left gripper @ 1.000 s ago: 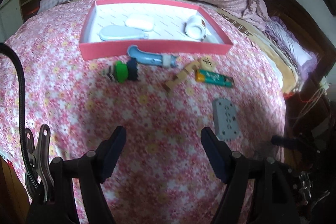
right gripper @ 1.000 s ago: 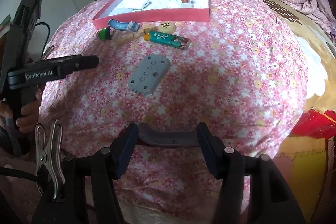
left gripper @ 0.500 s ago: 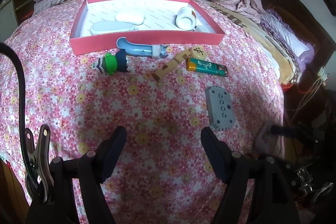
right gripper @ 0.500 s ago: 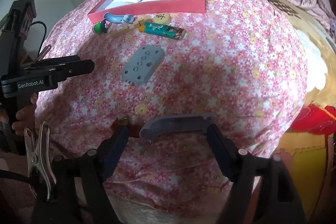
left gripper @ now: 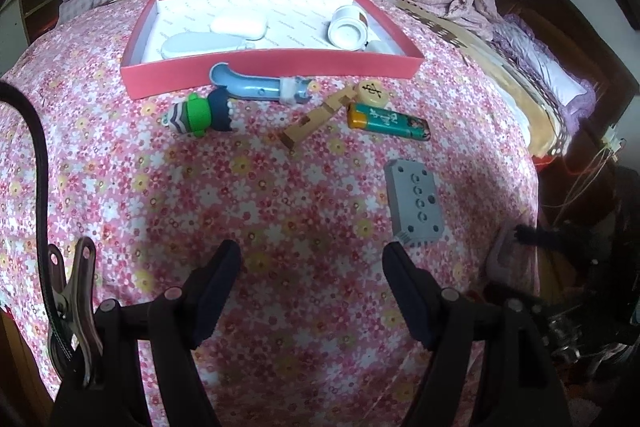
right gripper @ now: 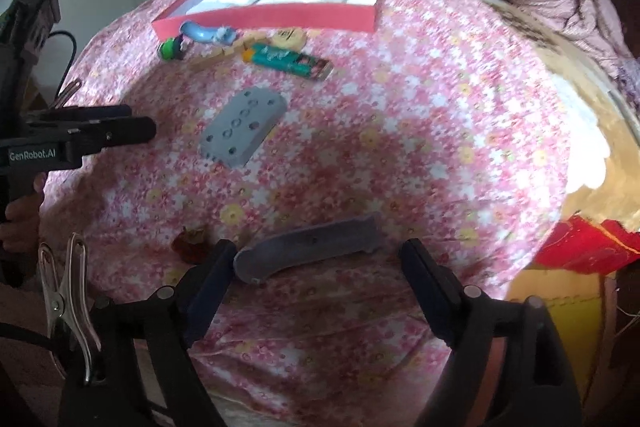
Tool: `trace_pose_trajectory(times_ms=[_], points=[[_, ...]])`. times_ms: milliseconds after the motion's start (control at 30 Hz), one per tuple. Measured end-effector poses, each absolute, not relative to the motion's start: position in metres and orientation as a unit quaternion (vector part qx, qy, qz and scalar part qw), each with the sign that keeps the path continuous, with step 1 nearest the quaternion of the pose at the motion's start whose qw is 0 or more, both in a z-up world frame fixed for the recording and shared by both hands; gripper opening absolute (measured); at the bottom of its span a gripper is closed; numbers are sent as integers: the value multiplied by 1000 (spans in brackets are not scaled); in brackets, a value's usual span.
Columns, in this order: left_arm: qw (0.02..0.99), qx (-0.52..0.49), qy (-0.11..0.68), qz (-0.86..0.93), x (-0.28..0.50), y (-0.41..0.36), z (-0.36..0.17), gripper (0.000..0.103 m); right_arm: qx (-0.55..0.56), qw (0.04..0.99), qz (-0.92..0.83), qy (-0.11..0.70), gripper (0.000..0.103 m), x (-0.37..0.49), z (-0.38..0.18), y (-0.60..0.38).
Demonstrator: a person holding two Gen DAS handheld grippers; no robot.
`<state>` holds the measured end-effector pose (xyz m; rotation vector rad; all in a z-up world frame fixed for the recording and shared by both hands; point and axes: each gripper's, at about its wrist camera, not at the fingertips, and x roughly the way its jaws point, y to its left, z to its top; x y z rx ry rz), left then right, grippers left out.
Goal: Organize rigid objects
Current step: 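Grasp the grey perforated block with the left tool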
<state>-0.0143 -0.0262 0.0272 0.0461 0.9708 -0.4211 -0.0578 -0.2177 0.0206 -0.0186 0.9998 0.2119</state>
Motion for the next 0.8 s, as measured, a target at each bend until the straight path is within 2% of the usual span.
trace_pose_trajectory(times_ms=[67,100,667,767,800], points=[[863,25,461,-204,-14,-31,28,77,-7,873,97,478,75,-57,18,-218],[862,29,461,-208,-14,-35,29,77,-5,873,96,478,75,-57,17,-219],[841,128,469,-237,-4,-123,14,77,32,888,115,445,75,-65,13,-230],[849,152,455,-223,-3,-131,11,68,39,890,119,440,75,-66,13,-232],[853,165,448,-213,-3,-134,10,61,41,890,120,439,75,-66,13,-233]])
